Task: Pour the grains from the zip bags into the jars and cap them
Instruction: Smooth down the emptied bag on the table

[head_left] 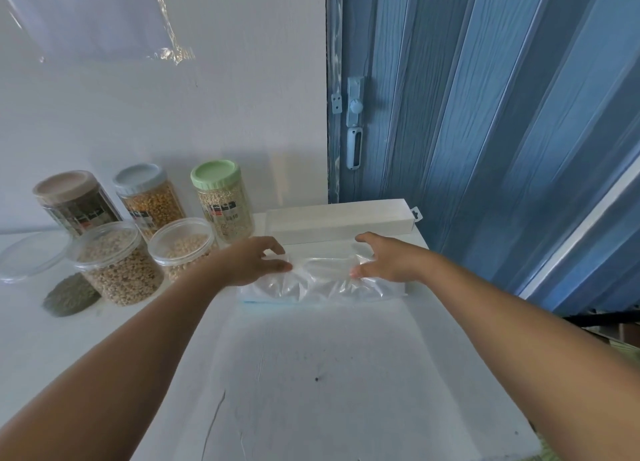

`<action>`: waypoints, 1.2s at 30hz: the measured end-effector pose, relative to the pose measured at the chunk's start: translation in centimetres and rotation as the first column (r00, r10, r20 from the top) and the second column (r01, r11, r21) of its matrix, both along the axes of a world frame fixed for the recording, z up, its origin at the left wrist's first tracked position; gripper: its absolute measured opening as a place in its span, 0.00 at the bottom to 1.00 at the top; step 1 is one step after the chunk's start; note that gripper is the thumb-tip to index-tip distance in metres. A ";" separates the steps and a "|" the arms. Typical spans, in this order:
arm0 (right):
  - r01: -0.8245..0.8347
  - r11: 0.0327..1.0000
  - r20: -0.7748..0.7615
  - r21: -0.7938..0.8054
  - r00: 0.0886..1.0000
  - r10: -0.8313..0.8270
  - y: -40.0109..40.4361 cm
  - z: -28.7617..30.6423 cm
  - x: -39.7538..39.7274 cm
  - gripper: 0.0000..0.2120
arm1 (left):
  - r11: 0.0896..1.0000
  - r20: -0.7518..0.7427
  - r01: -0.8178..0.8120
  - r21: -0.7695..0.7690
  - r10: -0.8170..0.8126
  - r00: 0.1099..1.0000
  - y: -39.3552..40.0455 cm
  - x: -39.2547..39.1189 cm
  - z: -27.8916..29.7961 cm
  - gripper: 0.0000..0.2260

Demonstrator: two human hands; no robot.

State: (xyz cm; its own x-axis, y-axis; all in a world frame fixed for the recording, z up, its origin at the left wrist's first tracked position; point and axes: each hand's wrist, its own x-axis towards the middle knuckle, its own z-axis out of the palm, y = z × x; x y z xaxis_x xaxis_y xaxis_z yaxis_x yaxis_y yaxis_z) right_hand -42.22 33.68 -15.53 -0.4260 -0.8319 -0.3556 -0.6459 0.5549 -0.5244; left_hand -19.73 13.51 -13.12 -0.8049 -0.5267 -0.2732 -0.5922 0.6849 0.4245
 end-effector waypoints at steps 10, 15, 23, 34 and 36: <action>0.027 0.999 -0.019 0.034 0.999 -0.027 -0.6 -0.4 -0.6 0.51 | 0.868 -0.027 0.264 -0.421 -0.303 0.953 5.7 -1.2 -3.3 0.29; -0.012 0.998 -0.341 -0.055 0.940 -0.007 0.1 0.1 0.6 0.53 | 0.884 0.079 0.287 -0.370 -0.278 0.957 4.8 -0.9 -6.1 0.29; -0.191 0.980 -0.587 -0.058 0.801 0.121 0.8 -3.7 4.9 0.33 | 0.883 0.069 0.273 -0.382 -0.267 0.961 4.8 -1.2 -7.3 0.31; -0.150 0.988 -0.422 -0.039 0.899 0.120 0.6 -5.8 3.0 0.34 | 0.955 -0.085 0.165 -0.245 -0.191 0.978 3.7 -1.0 -8.3 0.32; -0.149 0.988 -0.408 -0.036 0.905 0.122 0.4 -6.0 2.9 0.34 | 0.952 -0.079 0.167 -0.256 -0.193 0.978 3.5 -1.1 -8.4 0.34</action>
State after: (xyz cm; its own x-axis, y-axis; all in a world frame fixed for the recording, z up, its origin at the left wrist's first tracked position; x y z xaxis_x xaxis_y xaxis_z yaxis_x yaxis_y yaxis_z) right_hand -39.30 34.10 -21.50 -0.4031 -0.9072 -0.1207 -0.8764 0.4206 -0.2345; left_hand -20.81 17.03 -21.57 -0.9095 -0.4108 -0.0644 -0.4115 0.8672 0.2804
